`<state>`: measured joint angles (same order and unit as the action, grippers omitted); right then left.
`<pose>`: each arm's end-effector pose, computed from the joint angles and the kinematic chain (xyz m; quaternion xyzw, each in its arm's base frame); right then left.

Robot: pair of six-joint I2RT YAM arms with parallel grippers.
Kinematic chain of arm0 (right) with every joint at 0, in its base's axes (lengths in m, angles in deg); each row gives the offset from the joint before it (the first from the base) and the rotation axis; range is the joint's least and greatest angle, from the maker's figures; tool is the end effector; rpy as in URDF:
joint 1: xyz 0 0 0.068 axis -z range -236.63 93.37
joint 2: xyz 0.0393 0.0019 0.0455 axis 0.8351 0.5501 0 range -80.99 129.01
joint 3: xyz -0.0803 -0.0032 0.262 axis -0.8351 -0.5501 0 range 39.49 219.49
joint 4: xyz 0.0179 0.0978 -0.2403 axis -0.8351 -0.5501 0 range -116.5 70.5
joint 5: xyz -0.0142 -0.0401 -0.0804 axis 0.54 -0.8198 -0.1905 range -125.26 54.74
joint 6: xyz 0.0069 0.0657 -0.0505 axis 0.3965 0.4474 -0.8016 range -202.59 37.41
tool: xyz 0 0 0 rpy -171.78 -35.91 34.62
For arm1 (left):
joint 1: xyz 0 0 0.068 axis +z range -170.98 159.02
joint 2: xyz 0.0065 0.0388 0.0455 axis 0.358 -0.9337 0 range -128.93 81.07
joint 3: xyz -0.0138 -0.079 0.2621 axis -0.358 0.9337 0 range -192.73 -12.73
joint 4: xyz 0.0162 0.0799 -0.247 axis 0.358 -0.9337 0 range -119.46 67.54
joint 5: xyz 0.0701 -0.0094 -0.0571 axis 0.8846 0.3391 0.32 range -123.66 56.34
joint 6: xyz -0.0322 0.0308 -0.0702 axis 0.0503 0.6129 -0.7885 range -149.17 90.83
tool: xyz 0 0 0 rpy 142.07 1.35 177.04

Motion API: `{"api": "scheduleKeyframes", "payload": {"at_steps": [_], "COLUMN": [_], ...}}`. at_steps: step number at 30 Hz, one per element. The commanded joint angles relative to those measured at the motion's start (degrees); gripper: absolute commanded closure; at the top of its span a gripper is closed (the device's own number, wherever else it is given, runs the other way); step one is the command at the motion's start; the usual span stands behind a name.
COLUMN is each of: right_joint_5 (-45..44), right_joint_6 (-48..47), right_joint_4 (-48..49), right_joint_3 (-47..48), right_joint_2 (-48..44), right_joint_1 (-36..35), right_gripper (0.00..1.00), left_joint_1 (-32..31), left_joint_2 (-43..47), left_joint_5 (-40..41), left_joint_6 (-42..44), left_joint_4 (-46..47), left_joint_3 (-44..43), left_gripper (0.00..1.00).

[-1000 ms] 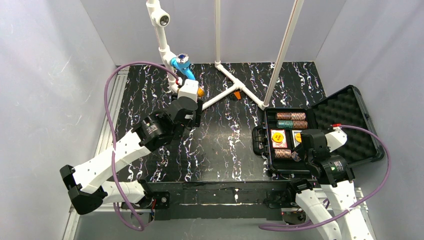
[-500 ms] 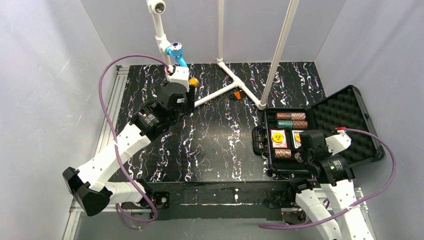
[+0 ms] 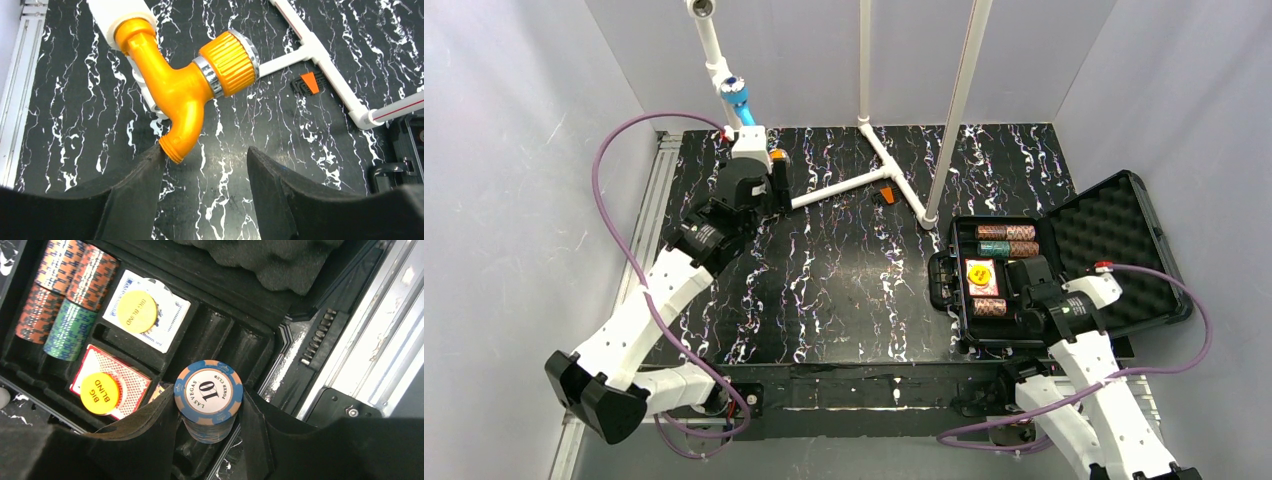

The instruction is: Pack up texas hold em set

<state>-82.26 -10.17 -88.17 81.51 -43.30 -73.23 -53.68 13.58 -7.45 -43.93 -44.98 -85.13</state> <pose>0.1129 -0.0219 0.2426 0.4967 0.7487 -0.1345 0.4178 0.2601 -0.1289 0.3972 -0.0097 0.7972 -0.0640 0.6002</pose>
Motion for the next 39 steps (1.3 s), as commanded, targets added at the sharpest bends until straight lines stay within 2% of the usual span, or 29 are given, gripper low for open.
{"api": "scheduleKeyframes", "payload": {"at_steps": [1,5,11,16,22,27,31,39], "right_joint_5": [-2.1,-3.2,-3.8,-4.6,-5.1,7.4,10.7,13.2], "right_joint_6": [6.1,10.2,13.3,13.1,12.5,2.9,1.5,-2.4], "right_joint_4": [5.8,7.4,12.9,17.0,24.6,32.7,33.5,34.8], "right_joint_3": [-3.6,-5.9,-8.9,-10.5,-13.5,-17.1,-17.2,-16.9], "right_joint_2": [-3.0,-3.7,-6.4,-5.2,-1.4,-0.3,1.4,4.0], "right_joint_1": [0.1,0.1,0.1,0.1,2.4,15.6,16.0,17.5], "right_gripper": [0.99,0.99,0.99,0.99,0.99,0.99,0.94,0.92], "left_joint_1": [-0.2,-0.2,-0.2,-0.2,-0.2,-0.2,-0.2,-0.2], "left_joint_2": [2.2,4.6,8.6,12.5,16.7,18.9,19.1,19.1], "left_joint_5": [-5.8,-7.2,-9.1,-11.6,-16.8,-18.6,-18.9,-19.6], "left_joint_6": [-0.9,-1.8,-3.0,-3.9,-3.9,-4.5,-5.3,-5.4], "left_joint_4": [-1.3,-2.3,-5.0,-9.3,-14.1,-14.5,-14.4,-14.0], "left_joint_3": [4.1,6.1,7.7,7.7,9.1,11.6,12.3,13.0], "left_gripper": [0.4,0.36,0.2,0.15,0.14,0.14,0.14,0.14]}}
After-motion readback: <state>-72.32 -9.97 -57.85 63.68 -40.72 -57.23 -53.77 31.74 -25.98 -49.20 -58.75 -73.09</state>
